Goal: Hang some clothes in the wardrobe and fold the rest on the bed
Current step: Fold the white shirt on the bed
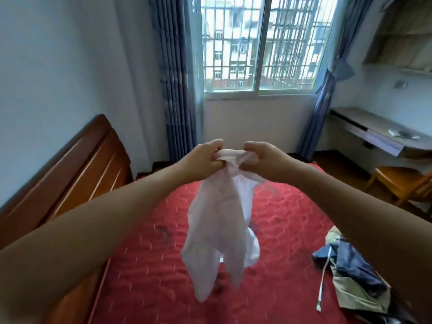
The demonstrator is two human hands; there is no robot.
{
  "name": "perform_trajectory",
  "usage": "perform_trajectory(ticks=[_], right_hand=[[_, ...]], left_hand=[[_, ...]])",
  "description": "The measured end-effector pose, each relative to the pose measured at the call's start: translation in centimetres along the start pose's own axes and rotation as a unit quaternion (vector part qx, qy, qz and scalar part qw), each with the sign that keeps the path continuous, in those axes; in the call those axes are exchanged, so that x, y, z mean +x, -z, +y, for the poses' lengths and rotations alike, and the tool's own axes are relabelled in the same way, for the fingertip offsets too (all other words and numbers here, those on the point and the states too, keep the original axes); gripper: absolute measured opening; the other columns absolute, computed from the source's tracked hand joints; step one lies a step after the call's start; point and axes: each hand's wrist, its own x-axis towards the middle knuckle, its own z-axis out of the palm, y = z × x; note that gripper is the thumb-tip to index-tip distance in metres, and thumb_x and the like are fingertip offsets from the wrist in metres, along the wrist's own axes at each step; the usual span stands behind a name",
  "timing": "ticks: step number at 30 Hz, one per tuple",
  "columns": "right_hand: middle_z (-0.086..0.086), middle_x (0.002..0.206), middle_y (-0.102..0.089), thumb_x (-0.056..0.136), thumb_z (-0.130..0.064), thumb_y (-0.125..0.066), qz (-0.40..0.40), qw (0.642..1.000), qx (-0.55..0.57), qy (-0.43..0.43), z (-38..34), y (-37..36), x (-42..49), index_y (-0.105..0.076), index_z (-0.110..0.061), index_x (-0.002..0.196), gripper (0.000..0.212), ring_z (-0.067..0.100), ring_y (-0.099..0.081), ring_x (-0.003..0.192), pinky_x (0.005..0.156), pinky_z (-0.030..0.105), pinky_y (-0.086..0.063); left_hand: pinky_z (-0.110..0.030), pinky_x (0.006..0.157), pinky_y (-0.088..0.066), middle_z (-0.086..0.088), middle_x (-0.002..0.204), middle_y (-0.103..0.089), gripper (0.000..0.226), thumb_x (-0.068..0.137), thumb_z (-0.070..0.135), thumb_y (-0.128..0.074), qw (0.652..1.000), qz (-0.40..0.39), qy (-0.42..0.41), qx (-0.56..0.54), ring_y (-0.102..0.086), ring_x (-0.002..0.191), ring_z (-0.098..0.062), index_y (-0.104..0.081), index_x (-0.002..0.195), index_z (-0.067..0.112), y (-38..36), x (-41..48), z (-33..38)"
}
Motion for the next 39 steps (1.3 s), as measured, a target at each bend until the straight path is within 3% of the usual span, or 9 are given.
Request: perform_trajectory(ticks=[4, 9, 12, 16, 21, 25, 29, 36, 39], right_hand=[[0.000, 0.072, -0.059, 0.087, -0.002, -0.055, 0.065, 0.998, 0.003, -0.011, 0.4, 1.9, 0.9, -0.070, -0.009, 0.084, 0.017, 0.016, -0.051, 0.069, 0.063, 0.028, -0.037], [0.005, 0.068, -0.054, 0.084, 0.006, -0.049, 0.043, 0.995, 0.067, -0.053, 2.3, 6.4, 2.7, -0.069, 0.007, 0.080, 0.020, 0.010, -0.045, 0.059, 0.055, 0.025, -0.036], [0.002, 0.062, -0.054, 0.079, 0.011, -0.047, 0.026, 0.994, 0.089, -0.054, 4.0, 8.6, 3.3, -0.069, -0.005, 0.066, 0.030, 0.008, -0.046, 0.053, 0.055, 0.022, -0.038], [0.008, 0.080, -0.067, 0.080, 0.016, -0.050, -0.038, 0.996, -0.082, 0.013, 8.7, 11.0, 4.4, -0.075, -0.002, 0.078, 0.031, 0.019, -0.059, 0.077, 0.072, 0.026, -0.048], [0.000, 0.095, -0.064, 0.089, -0.013, -0.063, -0.153, 0.927, -0.330, 0.089, 13.6, 11.0, 3.9, -0.077, -0.017, 0.098, 0.018, 0.023, -0.056, 0.107, 0.091, 0.026, -0.040], [-0.002, 0.103, -0.065, 0.083, -0.011, -0.074, -0.286, 0.955, -0.077, 0.006, 14.4, 6.1, 2.0, -0.069, -0.022, 0.111, 0.030, 0.017, -0.060, 0.098, 0.086, 0.030, -0.049], [0.007, 0.092, -0.068, 0.091, 0.002, -0.064, -0.312, 0.943, 0.111, 0.028, 14.3, 1.9, 0.9, -0.061, -0.028, 0.111, 0.036, 0.017, -0.061, 0.077, 0.065, 0.033, -0.046], [-0.008, 0.071, -0.063, 0.092, -0.016, -0.066, -0.327, 0.941, -0.052, 0.072, 16.2, -0.7, 3.7, -0.060, -0.029, 0.076, 0.022, 0.014, -0.059, 0.067, 0.053, 0.016, -0.043], [-0.006, 0.073, -0.059, 0.092, -0.036, -0.071, -0.276, 0.950, -0.137, 0.059, 18.2, 0.0, 5.3, -0.057, -0.024, 0.071, 0.029, 0.016, -0.055, 0.069, 0.064, 0.028, -0.047]], left_hand=[[-0.035, 0.067, -0.047, 0.000, 0.080, -0.062, 0.029, 0.079, 0.034, -0.071, 0.998, -0.011, 0.031, -0.047, -0.056, 0.071, -0.018, -0.057, 0.094, 0.014, 0.5, 0.6, 1.9], [-0.021, 0.079, -0.056, 0.002, 0.105, -0.077, 0.027, 0.089, 0.034, -0.076, 0.939, -0.249, 0.137, -0.194, -0.073, 0.097, -0.012, -0.073, 0.109, 0.016, -0.3, -1.2, 1.7], [-0.021, 0.087, -0.055, 0.008, 0.113, -0.075, 0.032, 0.090, 0.039, -0.074, 0.921, -0.318, 0.172, -0.144, -0.070, 0.104, -0.009, -0.072, 0.117, 0.021, -2.3, -2.3, 0.9], [-0.029, 0.082, -0.054, 0.010, 0.094, -0.072, 0.009, 0.094, 0.033, -0.069, 0.950, -0.265, 0.166, -0.017, -0.068, 0.093, -0.013, -0.072, 0.097, 0.025, -4.1, -2.1, 0.7], [-0.023, 0.065, -0.045, -0.009, 0.076, -0.066, 0.016, 0.094, 0.014, -0.066, 0.991, -0.086, 0.100, 0.021, -0.054, 0.068, -0.002, -0.068, 0.082, 0.004, -2.4, 1.4, 3.4], [-0.013, 0.057, -0.036, 0.007, 0.063, -0.053, 0.029, 0.091, 0.006, -0.065, 0.997, -0.049, 0.052, 0.033, -0.048, 0.059, 0.002, -0.057, 0.064, 0.014, -2.1, 4.3, 7.2], [-0.023, 0.064, -0.043, -0.005, 0.075, -0.061, 0.018, 0.092, 0.019, -0.063, 0.992, -0.096, 0.067, 0.038, -0.053, 0.070, -0.005, -0.063, 0.080, 0.006, -1.0, 5.9, 9.6], [-0.037, 0.066, -0.053, 0.005, 0.084, -0.067, 0.016, 0.080, 0.016, -0.058, 0.960, -0.195, 0.179, 0.095, -0.065, 0.079, -0.016, -0.067, 0.090, 0.025, 2.9, 4.3, 9.6], [-0.048, 0.072, -0.054, -0.003, 0.087, -0.065, 0.021, 0.069, 0.020, -0.063, 0.934, -0.206, 0.230, 0.178, -0.064, 0.084, -0.028, -0.065, 0.090, 0.023, 4.6, 2.6, 7.9]])
